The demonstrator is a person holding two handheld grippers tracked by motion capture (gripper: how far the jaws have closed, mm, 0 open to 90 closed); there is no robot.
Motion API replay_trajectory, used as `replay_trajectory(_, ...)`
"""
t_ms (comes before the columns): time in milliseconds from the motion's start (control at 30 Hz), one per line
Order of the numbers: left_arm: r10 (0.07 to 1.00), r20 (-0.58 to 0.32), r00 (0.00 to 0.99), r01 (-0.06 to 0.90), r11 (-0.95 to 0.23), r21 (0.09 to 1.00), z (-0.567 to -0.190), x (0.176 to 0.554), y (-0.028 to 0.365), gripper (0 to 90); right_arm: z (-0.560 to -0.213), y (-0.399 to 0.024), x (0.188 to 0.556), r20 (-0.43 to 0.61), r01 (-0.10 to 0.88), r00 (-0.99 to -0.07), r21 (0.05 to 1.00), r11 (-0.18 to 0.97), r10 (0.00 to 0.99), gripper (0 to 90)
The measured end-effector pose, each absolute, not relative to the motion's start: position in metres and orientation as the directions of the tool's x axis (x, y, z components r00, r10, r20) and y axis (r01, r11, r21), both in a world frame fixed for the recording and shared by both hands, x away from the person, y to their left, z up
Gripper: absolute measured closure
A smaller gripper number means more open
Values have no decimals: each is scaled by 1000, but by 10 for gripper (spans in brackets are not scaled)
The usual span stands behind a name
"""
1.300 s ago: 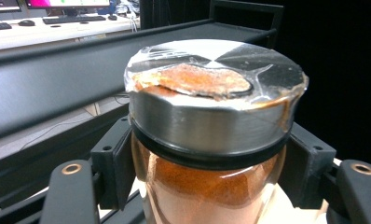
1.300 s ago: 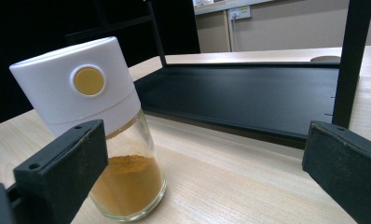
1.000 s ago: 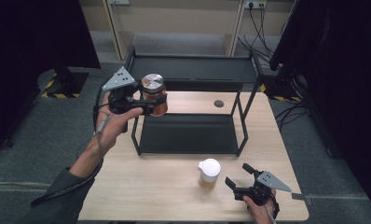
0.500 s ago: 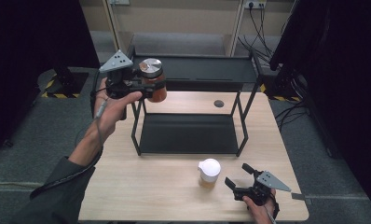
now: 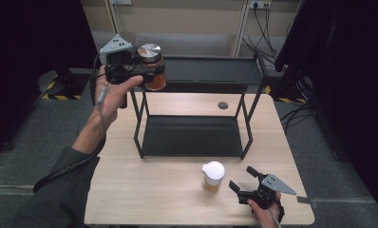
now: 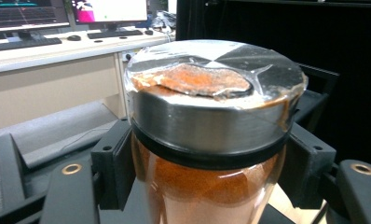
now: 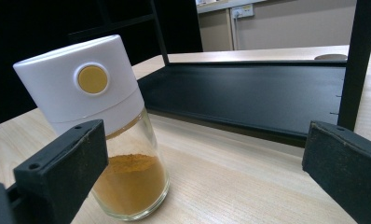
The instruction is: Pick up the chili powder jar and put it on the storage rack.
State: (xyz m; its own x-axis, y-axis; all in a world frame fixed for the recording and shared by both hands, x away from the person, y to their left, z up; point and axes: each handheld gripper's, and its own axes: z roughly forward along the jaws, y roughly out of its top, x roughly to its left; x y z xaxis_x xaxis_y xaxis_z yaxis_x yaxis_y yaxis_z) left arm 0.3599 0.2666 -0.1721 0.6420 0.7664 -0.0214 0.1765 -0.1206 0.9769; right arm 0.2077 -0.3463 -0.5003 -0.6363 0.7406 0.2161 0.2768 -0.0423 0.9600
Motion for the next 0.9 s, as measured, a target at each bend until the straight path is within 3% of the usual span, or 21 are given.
replay_trajectory(900, 827, -4, 562, 183, -120, 976, -173, 394, 236, 304, -500, -347, 208, 213, 272, -643, 961, -41, 736, 3)
